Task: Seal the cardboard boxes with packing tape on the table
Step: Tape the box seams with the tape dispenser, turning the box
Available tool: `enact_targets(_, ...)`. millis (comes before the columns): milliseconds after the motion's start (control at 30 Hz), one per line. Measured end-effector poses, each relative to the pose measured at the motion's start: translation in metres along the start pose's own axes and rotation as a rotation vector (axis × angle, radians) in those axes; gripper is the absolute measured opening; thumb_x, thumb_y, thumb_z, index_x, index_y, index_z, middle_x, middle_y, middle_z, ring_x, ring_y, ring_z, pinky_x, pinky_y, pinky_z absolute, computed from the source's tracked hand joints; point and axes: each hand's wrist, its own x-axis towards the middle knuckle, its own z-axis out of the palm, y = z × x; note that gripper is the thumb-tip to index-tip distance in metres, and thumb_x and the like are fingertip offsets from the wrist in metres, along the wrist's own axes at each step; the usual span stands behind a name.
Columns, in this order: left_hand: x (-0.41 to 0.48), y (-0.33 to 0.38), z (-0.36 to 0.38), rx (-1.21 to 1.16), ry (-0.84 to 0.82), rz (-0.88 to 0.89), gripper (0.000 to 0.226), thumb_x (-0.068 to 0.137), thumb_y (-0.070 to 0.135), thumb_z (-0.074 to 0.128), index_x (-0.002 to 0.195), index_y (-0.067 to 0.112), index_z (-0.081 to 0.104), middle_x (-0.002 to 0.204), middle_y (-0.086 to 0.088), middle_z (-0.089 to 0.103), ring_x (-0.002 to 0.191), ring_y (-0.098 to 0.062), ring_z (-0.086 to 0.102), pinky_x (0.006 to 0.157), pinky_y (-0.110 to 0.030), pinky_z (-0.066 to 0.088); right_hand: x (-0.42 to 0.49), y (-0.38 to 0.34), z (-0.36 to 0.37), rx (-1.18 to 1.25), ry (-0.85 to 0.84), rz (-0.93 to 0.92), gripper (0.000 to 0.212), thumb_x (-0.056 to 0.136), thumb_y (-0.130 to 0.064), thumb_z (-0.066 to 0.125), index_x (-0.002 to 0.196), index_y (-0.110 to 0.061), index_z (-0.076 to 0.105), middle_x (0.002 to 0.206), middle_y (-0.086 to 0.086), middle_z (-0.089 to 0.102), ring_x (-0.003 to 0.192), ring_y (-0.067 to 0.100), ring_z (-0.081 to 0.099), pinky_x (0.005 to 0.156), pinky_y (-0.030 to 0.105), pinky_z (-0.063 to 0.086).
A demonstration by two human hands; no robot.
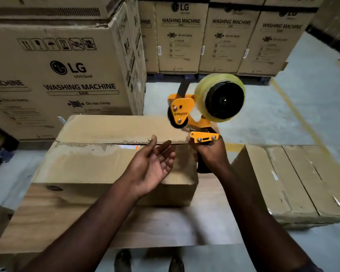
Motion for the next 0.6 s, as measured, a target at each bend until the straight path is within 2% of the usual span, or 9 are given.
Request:
enact_targets(67,-0.006,0.012,0.005,-0.127,-0.027,0.029,0.043,0.093,0.046,0.059,0.102,0.006,0.07,0.098,-0.008,0.071,0.081,-0.017,0.068,0.068,-0.024,0.057,-0.005,-0.008,0.008,-0.107,-0.067,-0.04,0.02,0.082,-0.006,0.079,0.072,-0.017,0.067,0.051,-0.003,0.061,0.042,0.011,0.055,0.042,0.024,0.043)
enact_targets(133,-0.013,0.022,0.0,-0.209,-0.028,0.088,0.033,0.092,0.031,0.061,0.088,0.003,0.077,0.093,-0.011,0.074,0.074,-0.02,0.072,0.066,-0.025,0.058,-0.009,-0.018,0.018,-0.17,-0.147,-0.056,0.023,0.08,-0.007,0.078,0.069,-0.023,0.065,0.047,-0.005,0.06,0.039,0.009,0.054,0.037,0.024,0.041)
enact_targets(233,-0.018,0.035,-0.022,-0.237,0.01,0.128,0.015,0.07,0.007,0.074,0.082,0.0,0.077,0.087,-0.015,0.074,0.07,-0.022,0.073,0.063,-0.028,0.06,-0.011,-0.03,0.034,-0.232,-0.235,-0.103,0.029,0.082,-0.003,0.077,0.074,-0.028,0.064,0.048,-0.017,0.061,0.041,0.0,0.055,0.038,0.013,0.038)
enact_targets(333,-0.02,0.048,-0.055,-0.278,-0.039,0.124,0.057,0.031,-0.011,0.096,0.085,-0.008,0.075,0.091,-0.021,0.073,0.073,-0.028,0.075,0.061,-0.033,0.062,-0.005,-0.031,0.055,-0.249,-0.263,-0.076,0.031,0.082,0.001,0.074,0.071,-0.025,0.062,0.045,-0.011,0.059,0.037,0.004,0.051,0.035,0.019,0.037)
enact_targets(367,-0.022,0.053,-0.063,-0.294,-0.075,0.127,0.062,0.028,-0.011,0.097,0.087,-0.008,0.076,0.094,-0.021,0.073,0.078,-0.029,0.075,0.063,-0.034,0.062,-0.003,-0.03,0.06,-0.256,-0.266,-0.062,0.03,0.082,0.001,0.073,0.071,-0.024,0.062,0.044,-0.007,0.058,0.036,0.006,0.049,0.034,0.021,0.037)
enact_targets(433,-0.029,0.064,-0.078,-0.264,-0.121,0.115,0.051,0.048,-0.004,0.094,0.096,-0.006,0.076,0.1,-0.021,0.073,0.086,-0.03,0.075,0.069,-0.035,0.063,0.001,-0.029,0.072,-0.274,-0.276,-0.062,0.028,0.082,0.0,0.073,0.072,-0.024,0.063,0.044,-0.007,0.058,0.036,0.006,0.048,0.033,0.022,0.037)
enact_targets(500,-0.033,0.076,-0.092,-0.232,-0.07,0.092,0.028,0.082,0.016,0.072,0.1,-0.004,0.075,0.101,-0.019,0.072,0.088,-0.029,0.074,0.074,-0.035,0.063,0.005,-0.032,0.085,-0.292,-0.306,-0.095,0.027,0.081,0.001,0.074,0.073,-0.023,0.065,0.045,-0.012,0.058,0.037,0.004,0.05,0.035,0.017,0.035)
enact_targets(533,-0.034,0.082,-0.098,-0.228,-0.038,0.091,0.037,0.091,0.028,0.059,0.102,-0.004,0.075,0.101,-0.018,0.072,0.088,-0.028,0.073,0.076,-0.033,0.063,0.008,-0.033,0.09,-0.303,-0.327,-0.114,0.027,0.081,0.001,0.074,0.072,-0.023,0.065,0.046,-0.015,0.058,0.038,0.002,0.051,0.037,0.013,0.034)
enact_targets(600,-0.038,0.095,-0.103,-0.171,0.029,0.084,0.048,0.099,0.041,0.05,0.105,-0.001,0.073,0.099,-0.016,0.072,0.086,-0.024,0.071,0.075,-0.031,0.061,0.013,-0.035,0.102,-0.333,-0.359,-0.16,0.03,0.08,-0.001,0.076,0.067,-0.024,0.063,0.047,-0.016,0.058,0.041,0.001,0.052,0.041,0.011,0.034)
